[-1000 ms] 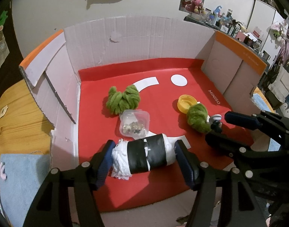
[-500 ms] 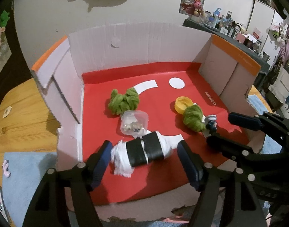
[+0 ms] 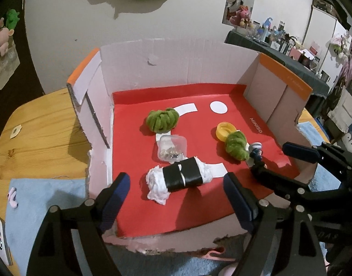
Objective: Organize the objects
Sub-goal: 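Withdraw both open tools from the box toward the pink items on the towel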
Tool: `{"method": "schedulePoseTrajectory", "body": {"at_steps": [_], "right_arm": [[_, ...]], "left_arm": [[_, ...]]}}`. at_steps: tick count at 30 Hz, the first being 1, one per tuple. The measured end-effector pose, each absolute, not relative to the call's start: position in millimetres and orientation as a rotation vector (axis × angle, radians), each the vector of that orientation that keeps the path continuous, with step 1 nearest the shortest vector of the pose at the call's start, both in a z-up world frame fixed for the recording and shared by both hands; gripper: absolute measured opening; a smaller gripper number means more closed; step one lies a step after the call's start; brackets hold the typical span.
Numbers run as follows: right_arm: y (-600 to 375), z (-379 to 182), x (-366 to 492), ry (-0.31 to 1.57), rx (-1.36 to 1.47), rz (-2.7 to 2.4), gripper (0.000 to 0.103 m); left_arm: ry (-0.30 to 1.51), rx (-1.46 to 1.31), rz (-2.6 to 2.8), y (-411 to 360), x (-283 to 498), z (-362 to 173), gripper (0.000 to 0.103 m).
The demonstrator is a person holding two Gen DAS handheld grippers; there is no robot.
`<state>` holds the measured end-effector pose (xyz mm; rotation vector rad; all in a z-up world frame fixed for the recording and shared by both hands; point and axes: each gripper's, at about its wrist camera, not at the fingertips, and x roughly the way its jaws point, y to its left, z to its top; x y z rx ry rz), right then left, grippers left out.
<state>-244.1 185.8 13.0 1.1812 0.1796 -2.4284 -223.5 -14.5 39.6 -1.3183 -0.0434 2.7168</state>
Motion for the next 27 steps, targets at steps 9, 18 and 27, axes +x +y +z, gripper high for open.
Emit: {"method": "schedulePoseTrajectory", "body": {"at_steps": [9, 18, 27], "right_arm": [[185, 17, -234, 0.188, 1.158, -2.426, 0.072], [185, 23, -222, 0.177, 1.136, -2.428, 0.081], [190, 26, -211, 0.155, 1.127, -2.433, 0.083]], "left_arm": [[-0.061, -1.296, 2.742, -22, -211, 45, 0.089], [-0.065, -1.278, 2.762, -26, -200, 50, 0.09], [-0.055, -1.248, 2.787, -25, -188, 54, 0.099]]}}
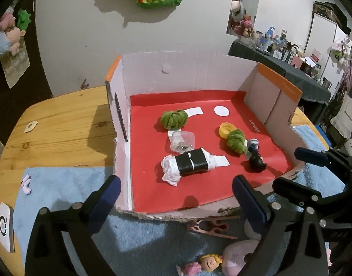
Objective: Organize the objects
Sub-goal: 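Withdraw both open tools from the box toward the pink items on the towel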
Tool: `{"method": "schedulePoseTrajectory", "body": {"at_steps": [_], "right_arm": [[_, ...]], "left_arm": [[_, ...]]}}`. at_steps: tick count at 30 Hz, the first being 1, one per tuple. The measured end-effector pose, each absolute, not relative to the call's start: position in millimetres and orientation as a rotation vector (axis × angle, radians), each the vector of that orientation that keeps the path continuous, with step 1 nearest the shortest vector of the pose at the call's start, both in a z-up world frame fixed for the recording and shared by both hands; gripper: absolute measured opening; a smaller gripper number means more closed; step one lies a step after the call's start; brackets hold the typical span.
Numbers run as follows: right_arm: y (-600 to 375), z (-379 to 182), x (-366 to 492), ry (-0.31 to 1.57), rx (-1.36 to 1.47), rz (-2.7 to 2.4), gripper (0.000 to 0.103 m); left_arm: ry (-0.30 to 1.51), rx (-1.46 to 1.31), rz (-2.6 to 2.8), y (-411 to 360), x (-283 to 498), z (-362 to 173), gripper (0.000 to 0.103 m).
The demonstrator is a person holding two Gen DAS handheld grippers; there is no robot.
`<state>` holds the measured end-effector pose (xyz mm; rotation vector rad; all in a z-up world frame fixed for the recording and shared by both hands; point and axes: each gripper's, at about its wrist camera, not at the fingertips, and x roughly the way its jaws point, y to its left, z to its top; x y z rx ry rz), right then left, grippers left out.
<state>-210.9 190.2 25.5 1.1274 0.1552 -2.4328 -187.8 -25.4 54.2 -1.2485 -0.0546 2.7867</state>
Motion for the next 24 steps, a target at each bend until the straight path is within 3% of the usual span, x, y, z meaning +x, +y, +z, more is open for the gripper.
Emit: {"method": "schedulePoseTrajectory", "body": {"at_steps": [8, 24], "right_arm": [[192, 30, -199, 0.131, 1.099, -2.435, 0.094], [195, 37, -172, 0.11, 1.059, -2.438, 0.098]], "left_arm": [[-0.04, -1.235, 2.802, -24, -177, 57, 0.102], [-0.078, -1.244, 2.807, -29, -166, 54, 0.103]]}}
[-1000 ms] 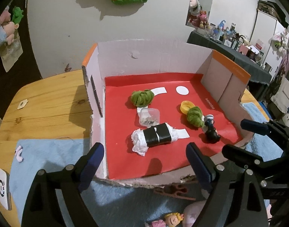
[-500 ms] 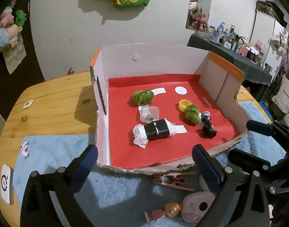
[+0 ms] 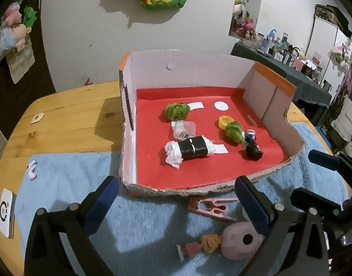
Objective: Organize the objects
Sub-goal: 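Withdraw both open tools from the box toward the pink items on the towel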
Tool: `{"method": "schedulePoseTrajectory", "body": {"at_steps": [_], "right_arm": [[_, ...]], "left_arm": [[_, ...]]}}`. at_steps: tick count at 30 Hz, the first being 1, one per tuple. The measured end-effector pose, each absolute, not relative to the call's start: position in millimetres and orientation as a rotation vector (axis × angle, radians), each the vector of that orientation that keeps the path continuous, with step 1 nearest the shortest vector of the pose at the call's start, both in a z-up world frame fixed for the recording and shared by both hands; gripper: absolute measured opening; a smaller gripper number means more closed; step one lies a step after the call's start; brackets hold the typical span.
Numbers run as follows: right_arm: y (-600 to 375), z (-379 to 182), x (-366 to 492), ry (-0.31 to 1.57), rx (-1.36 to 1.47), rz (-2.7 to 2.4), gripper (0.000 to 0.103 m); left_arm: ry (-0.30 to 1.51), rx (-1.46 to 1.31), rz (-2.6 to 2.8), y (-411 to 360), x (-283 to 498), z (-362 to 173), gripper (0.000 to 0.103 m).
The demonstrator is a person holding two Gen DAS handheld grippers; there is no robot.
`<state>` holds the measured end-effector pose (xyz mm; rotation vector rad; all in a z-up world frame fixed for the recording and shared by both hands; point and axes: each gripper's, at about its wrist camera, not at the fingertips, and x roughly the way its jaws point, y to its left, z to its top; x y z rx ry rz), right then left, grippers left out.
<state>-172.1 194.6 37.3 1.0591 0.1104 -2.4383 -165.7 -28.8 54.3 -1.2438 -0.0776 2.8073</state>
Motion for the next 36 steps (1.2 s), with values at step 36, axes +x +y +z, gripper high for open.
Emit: {"method": "schedulePoseTrajectory", "body": {"at_steps": [36], "right_arm": [[201, 19, -144, 0.08, 1.097, -2.423, 0.098]], "left_arm": [[-0.097, -1.3, 2.777, -32, -136, 35, 0.103]]}}
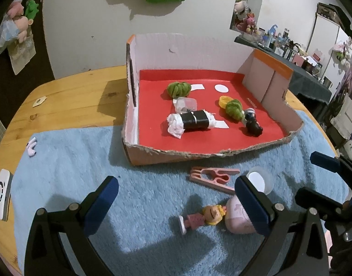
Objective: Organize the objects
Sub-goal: 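Withdraw both open tools from the box toward the pink items on the towel, then lower the left tool to the blonde doll while the right tool lowers to the white-lidded cup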
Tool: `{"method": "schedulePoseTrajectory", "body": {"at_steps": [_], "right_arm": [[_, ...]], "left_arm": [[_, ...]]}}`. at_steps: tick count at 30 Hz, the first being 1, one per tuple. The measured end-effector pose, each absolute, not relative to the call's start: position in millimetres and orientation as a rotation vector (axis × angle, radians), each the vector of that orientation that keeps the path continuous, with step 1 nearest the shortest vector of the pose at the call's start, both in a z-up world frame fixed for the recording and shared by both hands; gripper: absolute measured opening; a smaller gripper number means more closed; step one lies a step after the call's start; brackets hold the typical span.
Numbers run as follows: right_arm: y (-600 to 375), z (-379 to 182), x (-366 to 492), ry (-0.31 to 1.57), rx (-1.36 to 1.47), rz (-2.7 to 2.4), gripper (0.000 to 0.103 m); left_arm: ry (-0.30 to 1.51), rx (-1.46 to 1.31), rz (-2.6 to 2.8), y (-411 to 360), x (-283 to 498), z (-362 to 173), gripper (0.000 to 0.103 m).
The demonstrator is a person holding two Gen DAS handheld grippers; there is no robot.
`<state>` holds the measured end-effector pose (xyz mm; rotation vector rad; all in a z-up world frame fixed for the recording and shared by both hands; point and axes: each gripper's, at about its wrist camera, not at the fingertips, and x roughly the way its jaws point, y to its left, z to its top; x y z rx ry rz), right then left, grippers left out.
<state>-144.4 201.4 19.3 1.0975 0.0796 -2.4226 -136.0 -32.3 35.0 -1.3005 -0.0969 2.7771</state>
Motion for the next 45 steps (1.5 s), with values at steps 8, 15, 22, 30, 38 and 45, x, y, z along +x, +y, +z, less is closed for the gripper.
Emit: {"method": "schedulePoseTrajectory", "body": {"at_steps": [8, 15, 22, 30, 38, 45], "right_arm": [[203, 14, -143, 0.081, 1.108, -2.422, 0.098], [204, 9, -139, 0.132, 1.109, -2.443, 0.098], [203, 3, -141, 0.162, 1.12, -2.444, 0.098], [200, -5, -142, 0.222, 1.131, -2.448, 0.098], [195, -16, -148, 0.295, 1.151, -2.454, 0.097], [186, -22, -157, 0.326, 1.158, -2.436, 0.093]], "left_arm": [[-0.103, -1.312, 2.765, -34, -131, 31, 0.103], [-0.074, -1.31, 2.756, -35, -122, 27, 0.103], [-0.071, -1.319, 2.752, -41, -116, 22, 0.103], [-0.043, -1.323, 2.713, -42, -106, 14, 0.1], [0.019, -1.321, 2.69, -32, -104, 9, 0.1], [0.039, -1.353, 2.684, -33, -111, 4, 0.095]]}}
